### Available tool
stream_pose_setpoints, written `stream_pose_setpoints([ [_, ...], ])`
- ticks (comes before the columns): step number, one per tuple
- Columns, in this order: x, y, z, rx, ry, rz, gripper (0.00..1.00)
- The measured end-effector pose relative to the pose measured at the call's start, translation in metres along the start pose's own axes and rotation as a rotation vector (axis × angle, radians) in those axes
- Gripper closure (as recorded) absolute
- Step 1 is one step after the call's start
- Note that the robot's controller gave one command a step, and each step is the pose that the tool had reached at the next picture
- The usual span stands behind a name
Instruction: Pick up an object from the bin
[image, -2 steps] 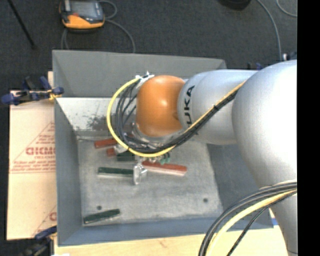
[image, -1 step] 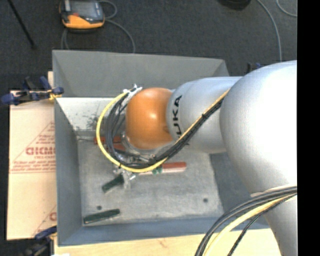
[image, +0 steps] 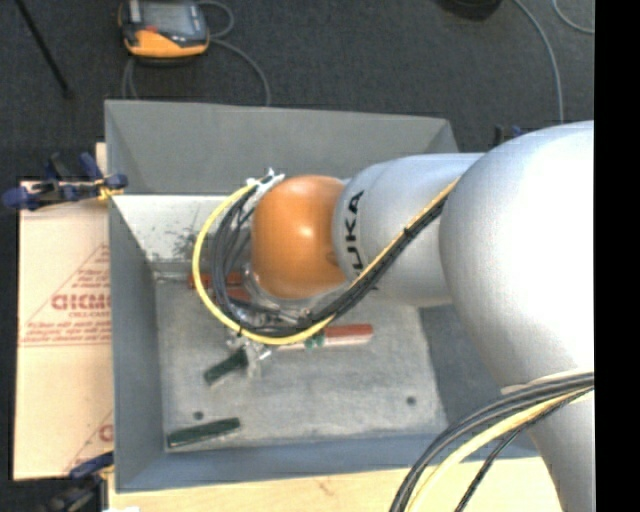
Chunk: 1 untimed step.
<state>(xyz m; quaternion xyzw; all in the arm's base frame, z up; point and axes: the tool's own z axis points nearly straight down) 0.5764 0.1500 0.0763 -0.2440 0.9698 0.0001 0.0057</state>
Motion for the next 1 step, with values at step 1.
stream_pose_setpoints([
  [1, -0.0248, 0.0004, -0.1618, 0.000, 0.001, -0.059, 1.00],
])
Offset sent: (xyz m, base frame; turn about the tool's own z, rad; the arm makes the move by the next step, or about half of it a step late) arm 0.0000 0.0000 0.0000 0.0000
